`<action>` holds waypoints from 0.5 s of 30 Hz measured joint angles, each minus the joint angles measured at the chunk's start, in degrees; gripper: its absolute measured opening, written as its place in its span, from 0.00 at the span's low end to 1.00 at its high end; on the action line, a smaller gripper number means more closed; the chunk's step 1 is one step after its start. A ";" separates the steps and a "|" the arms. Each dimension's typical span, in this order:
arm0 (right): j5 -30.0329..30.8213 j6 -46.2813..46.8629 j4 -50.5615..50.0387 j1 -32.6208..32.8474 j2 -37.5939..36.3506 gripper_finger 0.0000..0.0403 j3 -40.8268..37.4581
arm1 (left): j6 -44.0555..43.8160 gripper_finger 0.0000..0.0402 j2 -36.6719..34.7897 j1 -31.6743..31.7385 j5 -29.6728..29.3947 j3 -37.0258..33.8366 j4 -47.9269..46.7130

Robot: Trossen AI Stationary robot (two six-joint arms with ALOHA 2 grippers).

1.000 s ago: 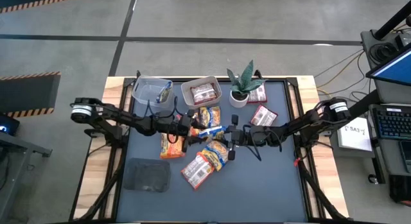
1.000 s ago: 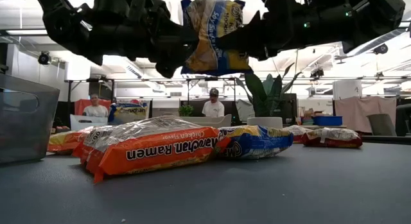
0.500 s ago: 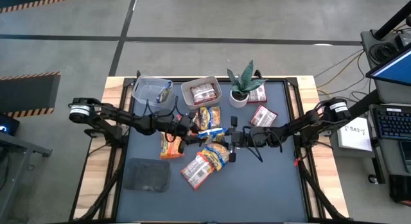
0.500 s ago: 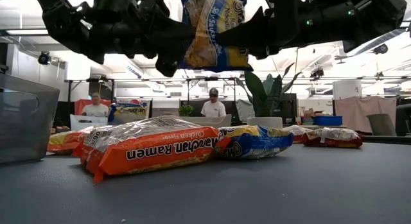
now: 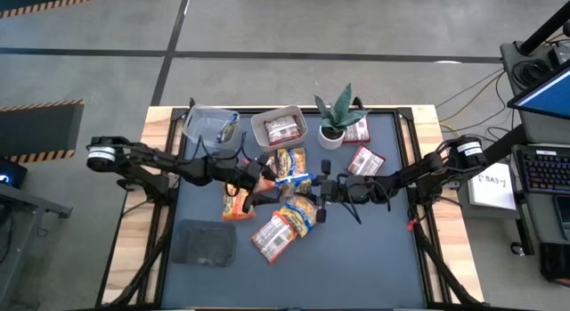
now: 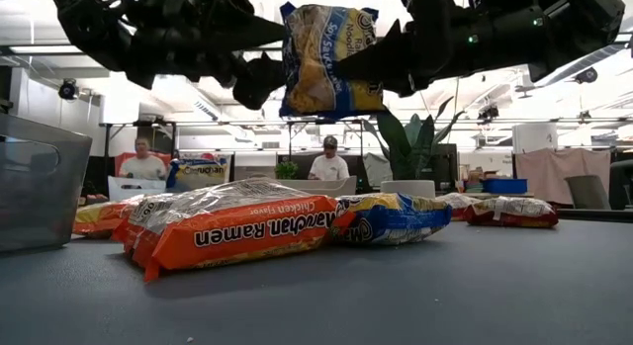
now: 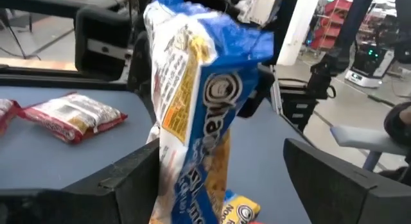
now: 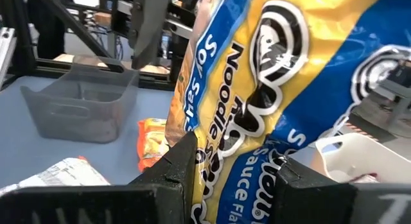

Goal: Sort Maruchan noodles
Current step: Put the blue noodle pack into the transparent bin

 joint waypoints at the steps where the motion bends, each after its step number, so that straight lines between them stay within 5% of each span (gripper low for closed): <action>1: 0.48 0.11 -0.01 -0.01 0.00 0.23 -0.01 | 0.01 0.74 0.10 0.00 -0.71 0.00 0.25; 6: 1.50 0.78 -0.09 -0.30 0.06 0.23 -0.10 | -1.40 0.72 3.09 -0.11 -8.73 0.04 3.94; 15: 0.81 2.49 -0.11 -0.33 0.07 0.23 -0.10 | -3.63 0.67 7.98 -0.11 -7.35 0.04 14.45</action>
